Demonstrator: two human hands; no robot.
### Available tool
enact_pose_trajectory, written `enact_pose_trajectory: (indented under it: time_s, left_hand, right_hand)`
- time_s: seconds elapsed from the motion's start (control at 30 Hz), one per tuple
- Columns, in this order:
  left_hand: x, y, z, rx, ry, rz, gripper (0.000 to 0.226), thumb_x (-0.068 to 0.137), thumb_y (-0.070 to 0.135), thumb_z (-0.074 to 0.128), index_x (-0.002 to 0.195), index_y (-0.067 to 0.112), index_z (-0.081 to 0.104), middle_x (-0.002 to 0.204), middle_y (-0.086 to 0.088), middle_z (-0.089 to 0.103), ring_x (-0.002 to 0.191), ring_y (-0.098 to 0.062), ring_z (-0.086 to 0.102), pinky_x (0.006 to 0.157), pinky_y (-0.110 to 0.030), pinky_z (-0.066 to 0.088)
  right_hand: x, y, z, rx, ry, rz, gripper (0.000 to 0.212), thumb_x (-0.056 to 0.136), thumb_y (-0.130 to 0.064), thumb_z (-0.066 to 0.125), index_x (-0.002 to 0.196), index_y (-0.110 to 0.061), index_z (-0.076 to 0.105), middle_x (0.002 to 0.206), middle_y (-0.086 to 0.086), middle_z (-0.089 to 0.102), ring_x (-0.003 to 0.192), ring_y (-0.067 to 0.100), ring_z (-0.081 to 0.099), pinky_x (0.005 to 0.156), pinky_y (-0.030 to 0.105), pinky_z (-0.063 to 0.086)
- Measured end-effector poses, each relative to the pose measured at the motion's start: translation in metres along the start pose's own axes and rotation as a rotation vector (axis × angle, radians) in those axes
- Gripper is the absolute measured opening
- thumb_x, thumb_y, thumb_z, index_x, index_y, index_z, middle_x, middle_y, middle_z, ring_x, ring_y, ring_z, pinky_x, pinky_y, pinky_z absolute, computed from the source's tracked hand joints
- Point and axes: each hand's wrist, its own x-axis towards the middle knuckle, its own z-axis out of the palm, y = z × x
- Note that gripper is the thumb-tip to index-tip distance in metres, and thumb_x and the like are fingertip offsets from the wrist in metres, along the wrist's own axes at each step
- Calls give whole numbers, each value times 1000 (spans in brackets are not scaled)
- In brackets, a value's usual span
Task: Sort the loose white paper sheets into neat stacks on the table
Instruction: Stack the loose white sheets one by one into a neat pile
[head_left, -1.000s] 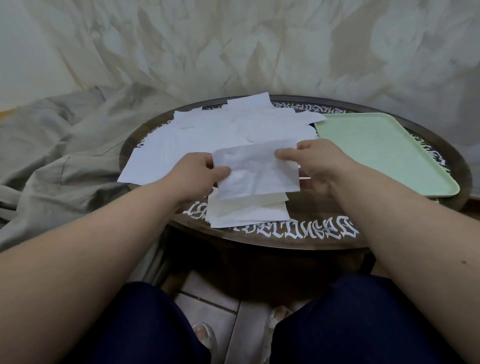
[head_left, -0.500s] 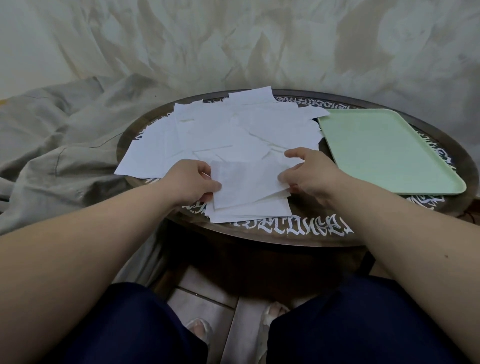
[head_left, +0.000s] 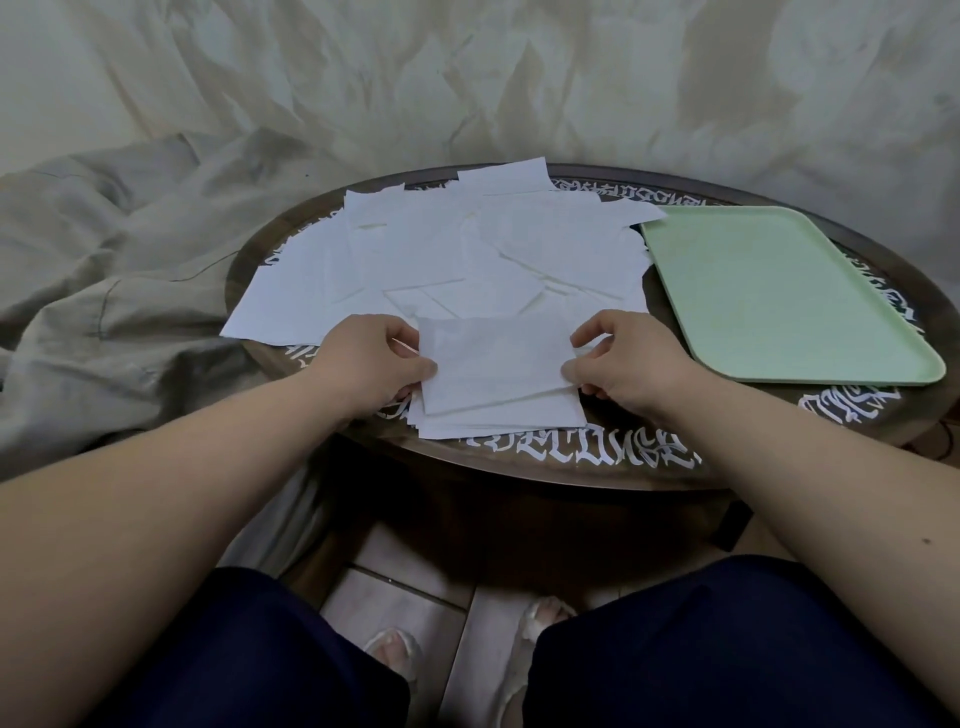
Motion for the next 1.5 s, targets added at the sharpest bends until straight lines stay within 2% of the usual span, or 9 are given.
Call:
enact_pose_trajectory:
  time_s: [0.27, 0.4, 0.8, 0.97, 1.07, 1.13, 1.23, 1.33, 1.5]
  left_hand:
    - [3, -2, 2, 29, 51, 27, 15, 79, 16, 74, 86, 21, 61, 77, 6, 71, 55, -4, 60, 53, -12, 46]
    - [4, -3, 2, 73, 37, 36, 13, 79, 16, 73, 87, 20, 63, 81, 2, 72, 60, -6, 60, 62, -20, 48]
    - [5, -8, 4, 88, 28, 46, 14, 76, 17, 74, 87, 19, 66, 81, 2, 73, 71, -12, 63, 75, -28, 49]
    - [7, -9, 5, 120, 40, 67, 18, 77, 19, 74, 91, 21, 63, 80, 7, 70, 73, -11, 63, 71, -25, 47]
    - [7, -8, 1, 207, 113, 161, 28, 77, 23, 75, 99, 22, 57, 85, 12, 61, 70, -6, 60, 64, -16, 42]
    - [3, -5, -3, 330, 133, 309, 26, 77, 25, 75, 93, 23, 54, 88, 10, 56, 71, -2, 59, 67, -21, 43]
    - [-4, 1, -5, 514, -38, 487, 22, 77, 29, 75, 78, 28, 53, 86, 8, 55, 71, 1, 54, 75, -30, 45]
    - [-7, 4, -1, 682, -202, 493, 15, 79, 33, 71, 79, 31, 56, 95, 8, 57, 86, -10, 56, 81, -31, 45]
    - [-5, 2, -1, 712, -219, 470, 12, 82, 35, 68, 88, 27, 62, 99, 8, 59, 92, -12, 55, 82, -29, 44]
  right_hand:
    - [2, 4, 0, -87, 79, -109, 14, 74, -15, 73, 69, -15, 60, 62, -6, 61, 60, 11, 54, 65, 27, 46]
    - [4, 7, 0, -118, 63, -119, 18, 74, -16, 73, 65, -17, 58, 62, -8, 59, 62, 11, 55, 70, 29, 47]
    - [5, 6, 1, -182, 45, -145, 18, 75, -17, 74, 66, -18, 58, 64, -11, 56, 60, 6, 49, 63, 26, 41]
    - [4, 6, 0, -232, 48, -160, 16, 76, -22, 73, 70, -16, 59, 68, -11, 57, 63, 5, 50, 59, 22, 40]
    - [1, 3, -1, -285, 6, -177, 14, 75, -24, 72, 80, -16, 62, 75, -8, 61, 70, 10, 54, 63, 24, 42]
    - [-1, 1, -2, -318, -54, -197, 17, 74, -21, 72, 86, -17, 61, 80, -7, 61, 74, 11, 55, 66, 24, 42]
    - [-3, 1, -2, -349, -125, -220, 21, 73, -17, 71, 91, -20, 60, 80, -9, 59, 75, 11, 55, 68, 23, 43]
    - [-4, 1, -3, -410, -139, -259, 20, 74, -19, 72, 89, -23, 60, 81, -9, 57, 78, 12, 55, 73, 26, 44]
    - [-5, -6, -4, -536, -96, -374, 13, 74, -26, 73, 86, -24, 66, 97, -4, 50, 81, 14, 55, 76, 29, 46]
